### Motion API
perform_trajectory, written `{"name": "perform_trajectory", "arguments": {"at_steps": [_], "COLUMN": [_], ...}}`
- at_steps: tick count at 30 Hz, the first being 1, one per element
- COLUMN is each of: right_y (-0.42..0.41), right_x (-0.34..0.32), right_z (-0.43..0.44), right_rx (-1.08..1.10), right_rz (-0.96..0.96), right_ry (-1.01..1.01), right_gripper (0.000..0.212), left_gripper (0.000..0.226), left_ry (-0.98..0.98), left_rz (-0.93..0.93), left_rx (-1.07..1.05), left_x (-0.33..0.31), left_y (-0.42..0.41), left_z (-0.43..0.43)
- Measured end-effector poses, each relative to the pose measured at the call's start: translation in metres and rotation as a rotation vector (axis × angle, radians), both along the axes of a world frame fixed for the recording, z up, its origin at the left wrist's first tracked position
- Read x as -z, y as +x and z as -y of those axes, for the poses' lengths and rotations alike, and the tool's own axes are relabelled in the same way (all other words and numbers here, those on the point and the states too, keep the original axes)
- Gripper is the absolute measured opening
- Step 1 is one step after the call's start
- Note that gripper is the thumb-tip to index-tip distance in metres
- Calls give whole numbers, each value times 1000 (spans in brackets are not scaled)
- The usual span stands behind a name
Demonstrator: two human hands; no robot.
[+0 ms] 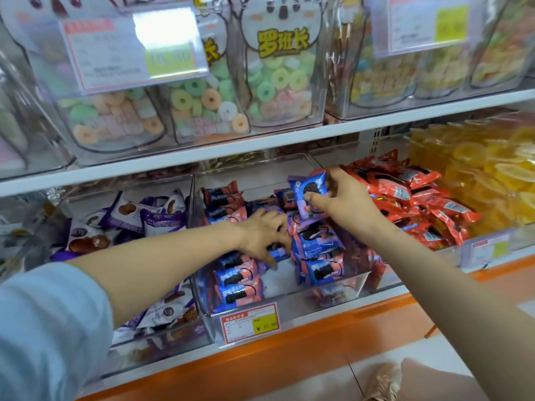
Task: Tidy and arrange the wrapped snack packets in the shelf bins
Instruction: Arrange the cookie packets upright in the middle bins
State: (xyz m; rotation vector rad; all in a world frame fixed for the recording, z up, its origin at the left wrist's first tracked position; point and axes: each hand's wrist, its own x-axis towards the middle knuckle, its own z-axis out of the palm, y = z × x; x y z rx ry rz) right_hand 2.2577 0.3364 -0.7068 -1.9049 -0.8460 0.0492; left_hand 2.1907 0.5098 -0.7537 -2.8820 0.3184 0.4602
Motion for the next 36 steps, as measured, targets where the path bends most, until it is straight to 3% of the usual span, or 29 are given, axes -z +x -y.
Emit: {"name": "perform_trajectory", "arguments": {"at_steps": [7,16,25,32,36], "right_y": [1,-1,-2,2,7], "right_x": [2,0,-1,3,14], "right_z": [-1,1,2,-4,-16], "right_rx": [-15,-36,-57,-121,-179], "right_rz": [-3,-1,50,-41,-120], "right_ry": [-5,-3,-46,-102,-95], "right_gripper": [31,24,44,54,45], "left_gripper": [47,39,39,33,40], "left_ry": [113,-126,57,-165,-79], "left_rz": [31,-22,27,93,230], "left_rx": [-104,-144,70,-195,-300], "left_x": [13,6,0,-48,-64], "left_y": [5,5,1,-26,-59], "left_z": [3,-10,-3,-20,-27]}}
